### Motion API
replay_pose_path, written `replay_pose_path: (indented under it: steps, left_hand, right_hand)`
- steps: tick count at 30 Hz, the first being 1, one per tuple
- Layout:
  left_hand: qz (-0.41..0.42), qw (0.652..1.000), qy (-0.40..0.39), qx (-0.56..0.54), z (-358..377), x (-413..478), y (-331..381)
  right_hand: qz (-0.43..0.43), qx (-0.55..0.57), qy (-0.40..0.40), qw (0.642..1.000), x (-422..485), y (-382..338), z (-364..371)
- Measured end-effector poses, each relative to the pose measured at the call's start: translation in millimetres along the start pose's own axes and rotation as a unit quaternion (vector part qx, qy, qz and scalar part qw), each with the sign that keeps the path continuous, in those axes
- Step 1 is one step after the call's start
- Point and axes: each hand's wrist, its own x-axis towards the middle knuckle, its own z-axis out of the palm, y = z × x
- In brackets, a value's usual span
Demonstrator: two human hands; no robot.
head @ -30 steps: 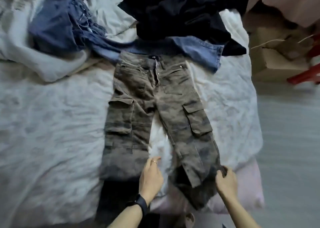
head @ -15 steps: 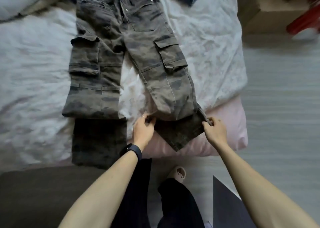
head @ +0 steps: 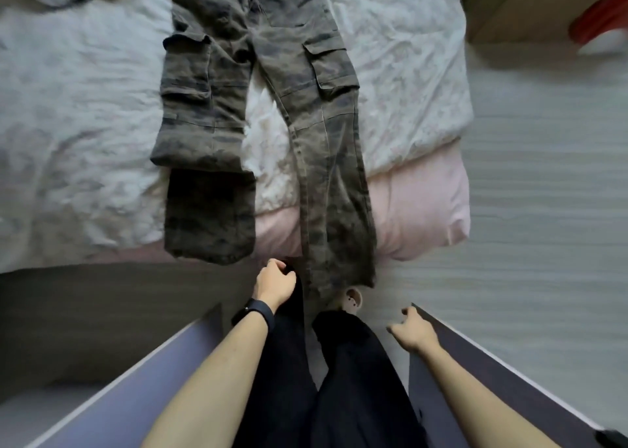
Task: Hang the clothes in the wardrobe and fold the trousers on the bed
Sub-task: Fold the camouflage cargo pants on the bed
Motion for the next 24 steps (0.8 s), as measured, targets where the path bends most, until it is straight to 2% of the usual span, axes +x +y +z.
replay_pose_path:
  steps: [5, 9, 12, 15, 18, 21, 24]
  left_hand:
    - [-0.03, 0.997, 0.064, -0.032, -19, -1, -34]
    - [-0.062, 0.975, 0.174, -0.127, -68, 31, -64]
    - [-0.055, 0.961, 0.213, -0.166, -116, 66, -88]
    - [-0.051, 0.97, 0.193, -0.14, -153, 105, -112]
    - [-0.045, 0.976, 0.165, -0.132, -168, 135, -127]
    - [-0.042, 0.977, 0.198, -0.069, -173, 150, -140]
    - [-0.096, 0.983, 0.153, 0.008, -162, 134, -176]
  right_hand:
    - [-0.068, 0.046, 0.012, 0.997, -14, -59, 12]
    - [-0.156, 0.065, 0.017, 0.985, -8, -157, 28]
    - [-0.208, 0.071, 0.0, 0.976, 7, -228, 46]
    - [-0.24, 0.073, -0.025, 0.968, 29, -288, 67]
    - [-0.223, 0.091, -0.032, 0.97, 48, -321, 88]
    - [-0.246, 0.058, -0.001, 0.967, 58, -332, 100]
    - [-0.261, -0.026, -0.007, 0.965, 52, -311, 115]
